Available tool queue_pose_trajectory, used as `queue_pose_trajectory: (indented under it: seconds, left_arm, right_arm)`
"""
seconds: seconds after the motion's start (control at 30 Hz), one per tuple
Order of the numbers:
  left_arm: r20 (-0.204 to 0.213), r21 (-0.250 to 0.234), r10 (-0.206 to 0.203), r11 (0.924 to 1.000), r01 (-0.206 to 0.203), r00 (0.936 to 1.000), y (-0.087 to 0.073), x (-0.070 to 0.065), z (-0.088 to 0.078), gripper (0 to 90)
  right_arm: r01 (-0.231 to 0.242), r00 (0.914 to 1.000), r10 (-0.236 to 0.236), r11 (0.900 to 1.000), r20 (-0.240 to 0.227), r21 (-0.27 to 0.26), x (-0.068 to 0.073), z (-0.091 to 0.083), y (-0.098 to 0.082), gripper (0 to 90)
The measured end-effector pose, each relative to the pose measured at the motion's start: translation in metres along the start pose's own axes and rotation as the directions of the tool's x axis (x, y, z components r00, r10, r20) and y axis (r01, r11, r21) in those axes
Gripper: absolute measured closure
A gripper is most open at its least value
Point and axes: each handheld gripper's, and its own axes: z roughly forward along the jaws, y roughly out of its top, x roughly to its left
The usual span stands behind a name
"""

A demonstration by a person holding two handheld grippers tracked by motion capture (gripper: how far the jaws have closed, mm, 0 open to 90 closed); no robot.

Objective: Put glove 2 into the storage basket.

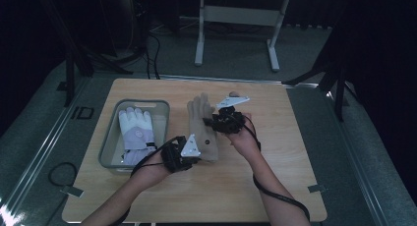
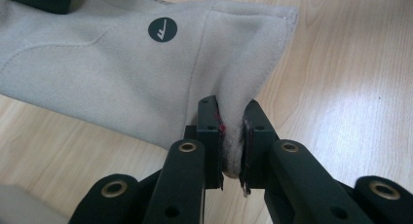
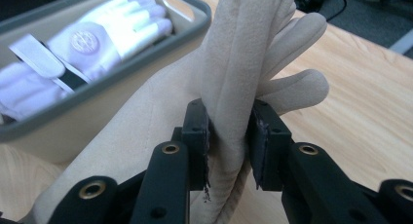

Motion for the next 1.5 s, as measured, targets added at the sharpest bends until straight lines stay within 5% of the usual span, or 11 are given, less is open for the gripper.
queue_pose_trajectory:
  seconds: [0.4, 0.8, 1.5]
  left_arm:
    - [-0.046, 0.027, -0.011, 0.9996, 0.012, 0.9989, -0.017, 0.010, -0.033, 81.8]
    - [-0.088, 0.057, -0.068, 0.9957, 0.074, 0.9937, -0.055, 0.021, -0.061, 81.7]
    - [-0.165, 0.069, -0.210, 0.9724, 0.223, 0.9638, -0.127, 0.036, -0.103, 81.6]
  right_arm:
    - [0.052, 0.9982, -0.053, 0.998, -0.028, -0.031, 0.030, 0.016, 0.035, 71.0]
    - [0.087, 0.9932, -0.090, 0.995, -0.073, -0.046, 0.066, 0.051, 0.059, 71.0]
    - [0.138, 0.9737, -0.141, 0.990, -0.179, -0.025, 0.125, 0.124, 0.097, 70.8]
